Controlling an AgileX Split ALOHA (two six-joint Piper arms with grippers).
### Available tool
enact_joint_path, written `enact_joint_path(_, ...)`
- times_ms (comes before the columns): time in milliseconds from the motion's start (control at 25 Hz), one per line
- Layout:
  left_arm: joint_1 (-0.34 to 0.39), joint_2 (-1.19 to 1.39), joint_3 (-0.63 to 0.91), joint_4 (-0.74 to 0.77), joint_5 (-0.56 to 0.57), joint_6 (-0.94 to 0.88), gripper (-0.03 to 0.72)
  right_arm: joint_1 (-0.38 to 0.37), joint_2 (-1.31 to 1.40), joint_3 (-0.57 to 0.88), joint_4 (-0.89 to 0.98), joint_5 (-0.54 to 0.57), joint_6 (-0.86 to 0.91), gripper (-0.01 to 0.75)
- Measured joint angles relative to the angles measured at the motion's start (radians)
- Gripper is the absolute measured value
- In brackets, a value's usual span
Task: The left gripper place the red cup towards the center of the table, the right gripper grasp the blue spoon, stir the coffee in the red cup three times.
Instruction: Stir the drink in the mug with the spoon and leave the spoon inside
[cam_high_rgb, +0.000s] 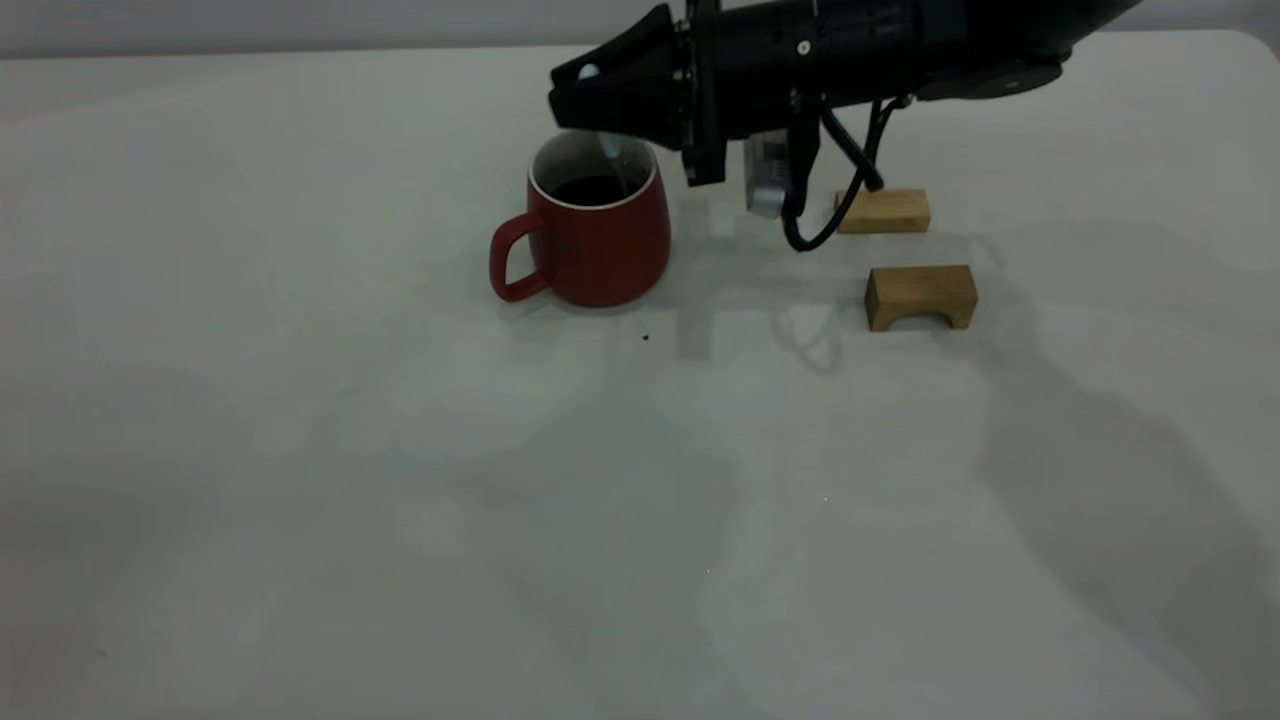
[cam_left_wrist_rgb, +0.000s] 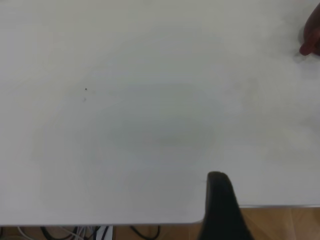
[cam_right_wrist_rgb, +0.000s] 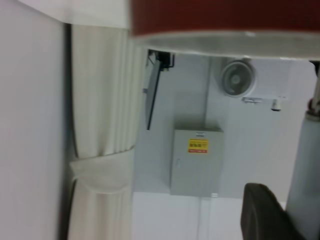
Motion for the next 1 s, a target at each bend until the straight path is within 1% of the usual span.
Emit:
enact_joint_path(120, 0.000, 0.000, 0.000, 0.000, 0.000, 0.000, 0.551, 0.027, 0.011, -0.032, 0.000, 0.003, 0.000, 0.129)
enact_joint_path(280, 0.000, 0.000, 0.000, 0.000, 0.000, 0.000, 0.551, 0.043, 0.056, -0.141, 0.001, 0.007, 0.002, 0.129)
enact_joint_path(360, 0.000, 0.000, 0.000, 0.000, 0.000, 0.000, 0.551, 0.035, 0.063, -0.160, 0.001, 0.008, 0.002, 0.128)
enact_joint_path(480, 0.000, 0.000, 0.000, 0.000, 0.000, 0.000, 0.551, 0.002, 0.065, -0.164, -0.006, 0.009, 0.000, 0.128)
enact_joint_path(600, 0.000, 0.000, 0.000, 0.000, 0.000, 0.000, 0.551, -0.031, 0.055, -0.135, -0.012, 0.008, 0.000, 0.128)
enact_joint_path(720, 0.000, 0.000, 0.000, 0.000, 0.000, 0.000, 0.551, -0.039, 0.019, -0.039, -0.013, 0.006, 0.000, 0.128)
enact_joint_path(840, 0.000, 0.000, 0.000, 0.000, 0.000, 0.000, 0.551, -0.027, -0.002, 0.029, -0.002, 0.008, 0.000, 0.128)
enact_joint_path(1000, 0.000, 0.000, 0.000, 0.000, 0.000, 0.000, 0.551, 0.011, 0.001, 0.032, 0.006, 0.008, 0.000, 0.128)
